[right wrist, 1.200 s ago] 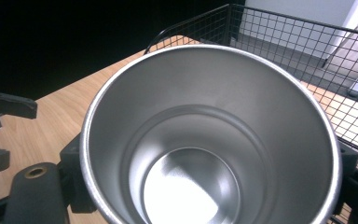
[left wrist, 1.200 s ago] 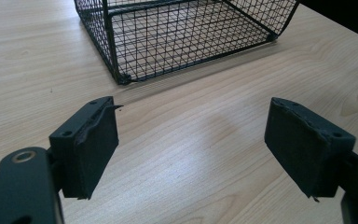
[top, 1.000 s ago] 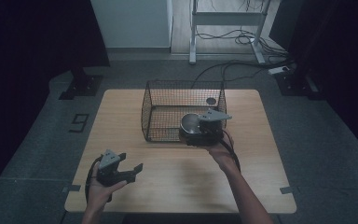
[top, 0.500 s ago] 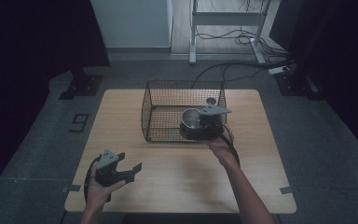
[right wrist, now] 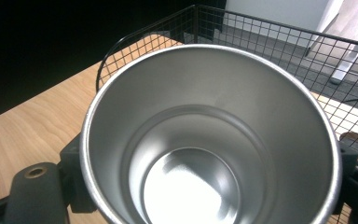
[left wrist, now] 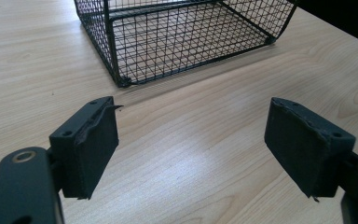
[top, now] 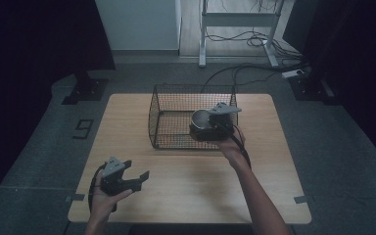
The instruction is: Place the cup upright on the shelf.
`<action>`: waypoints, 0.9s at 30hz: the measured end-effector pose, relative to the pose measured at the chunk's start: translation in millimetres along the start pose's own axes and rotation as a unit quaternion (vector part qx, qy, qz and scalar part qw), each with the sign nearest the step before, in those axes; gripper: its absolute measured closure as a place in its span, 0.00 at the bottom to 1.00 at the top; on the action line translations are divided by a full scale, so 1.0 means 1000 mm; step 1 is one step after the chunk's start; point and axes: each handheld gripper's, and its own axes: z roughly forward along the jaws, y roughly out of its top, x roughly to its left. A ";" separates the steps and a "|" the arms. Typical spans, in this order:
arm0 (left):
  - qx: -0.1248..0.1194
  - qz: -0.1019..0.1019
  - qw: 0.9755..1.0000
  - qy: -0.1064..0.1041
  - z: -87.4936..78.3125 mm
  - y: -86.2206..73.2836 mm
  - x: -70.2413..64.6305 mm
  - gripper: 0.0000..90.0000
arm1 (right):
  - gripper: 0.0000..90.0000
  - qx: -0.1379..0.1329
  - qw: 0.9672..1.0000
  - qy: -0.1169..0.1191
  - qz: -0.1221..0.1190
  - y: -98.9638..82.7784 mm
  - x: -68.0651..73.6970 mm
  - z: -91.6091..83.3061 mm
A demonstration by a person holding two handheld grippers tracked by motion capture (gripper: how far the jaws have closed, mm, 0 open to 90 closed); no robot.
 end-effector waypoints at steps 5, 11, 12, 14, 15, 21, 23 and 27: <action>0.000 0.000 1.000 -0.001 0.000 0.000 0.000 0.20 | 0.20 0.003 1.000 -0.003 0.003 0.003 -0.006 0.007; 0.001 -0.001 1.000 -0.002 0.001 0.000 0.000 0.20 | 0.20 0.010 1.000 -0.005 0.001 0.007 -0.011 0.016; 0.001 -0.001 1.000 -0.003 0.001 0.000 0.000 0.20 | 0.20 0.013 1.000 -0.005 0.000 0.008 -0.013 0.020; 0.001 -0.001 1.000 -0.003 0.001 0.000 0.001 0.20 | 0.20 0.014 1.000 -0.005 0.002 0.009 -0.015 0.023; 0.001 -0.001 1.000 -0.003 0.000 0.000 0.001 0.20 | 0.20 0.016 1.000 -0.005 0.002 0.009 -0.016 0.025; 0.002 -0.002 1.000 -0.004 0.000 0.000 0.002 0.20 | 0.20 0.022 1.000 -0.006 0.004 0.012 -0.022 0.034; 0.002 -0.002 1.000 -0.004 0.000 -0.001 0.002 0.20 | 0.20 0.024 1.000 -0.006 0.002 0.013 -0.023 0.039; 0.000 -0.004 1.000 -0.004 0.000 0.000 0.003 0.20 | 0.20 0.028 1.000 -0.004 0.005 0.015 -0.025 0.045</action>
